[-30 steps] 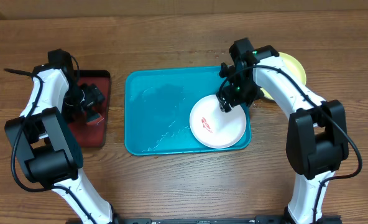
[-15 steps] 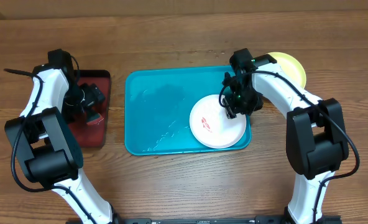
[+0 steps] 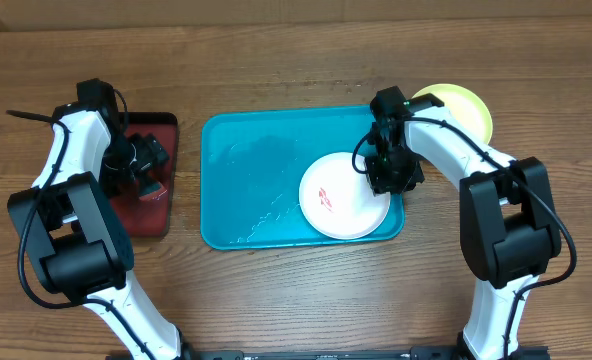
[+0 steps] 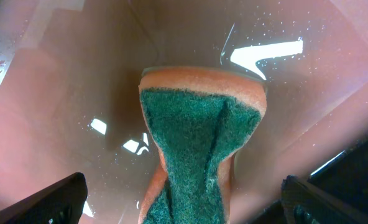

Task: Clean dirty plates on tray and stack at the side
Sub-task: 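Move the right gripper to the white plate rim and grip it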

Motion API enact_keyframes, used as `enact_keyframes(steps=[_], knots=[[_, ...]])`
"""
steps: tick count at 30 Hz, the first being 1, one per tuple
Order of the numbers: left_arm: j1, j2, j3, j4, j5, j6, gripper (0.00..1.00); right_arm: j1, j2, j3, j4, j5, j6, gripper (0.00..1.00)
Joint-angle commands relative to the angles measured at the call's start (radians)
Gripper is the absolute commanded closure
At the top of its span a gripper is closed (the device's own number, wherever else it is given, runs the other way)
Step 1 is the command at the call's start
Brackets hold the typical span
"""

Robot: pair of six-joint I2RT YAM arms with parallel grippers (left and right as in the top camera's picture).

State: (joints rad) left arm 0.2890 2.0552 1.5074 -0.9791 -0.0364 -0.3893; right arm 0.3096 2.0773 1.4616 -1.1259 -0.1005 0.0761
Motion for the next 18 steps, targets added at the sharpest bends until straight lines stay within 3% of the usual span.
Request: enact_keyframes(steps=[1, 6, 11, 18], knots=[[0.005, -0.032, -0.007, 0.001, 0.011, 0.001, 0.00, 0.005, -0.003, -0.051, 0.048, -0.009, 0.052, 0.67], [0.005, -0.032, -0.006, 0.008, 0.011, 0.001, 0.06, 0.005, -0.003, -0.055, 0.101, -0.014, 0.090, 0.86], [0.006, -0.032, -0.007, 0.020, 0.010, 0.000, 0.16, 0.005, -0.003, -0.055, 0.175, -0.091, 0.102, 0.86], [0.006, -0.032, -0.007, 0.050, 0.003, 0.001, 0.19, 0.005, -0.003, -0.055, 0.252, -0.145, 0.127, 0.87]])
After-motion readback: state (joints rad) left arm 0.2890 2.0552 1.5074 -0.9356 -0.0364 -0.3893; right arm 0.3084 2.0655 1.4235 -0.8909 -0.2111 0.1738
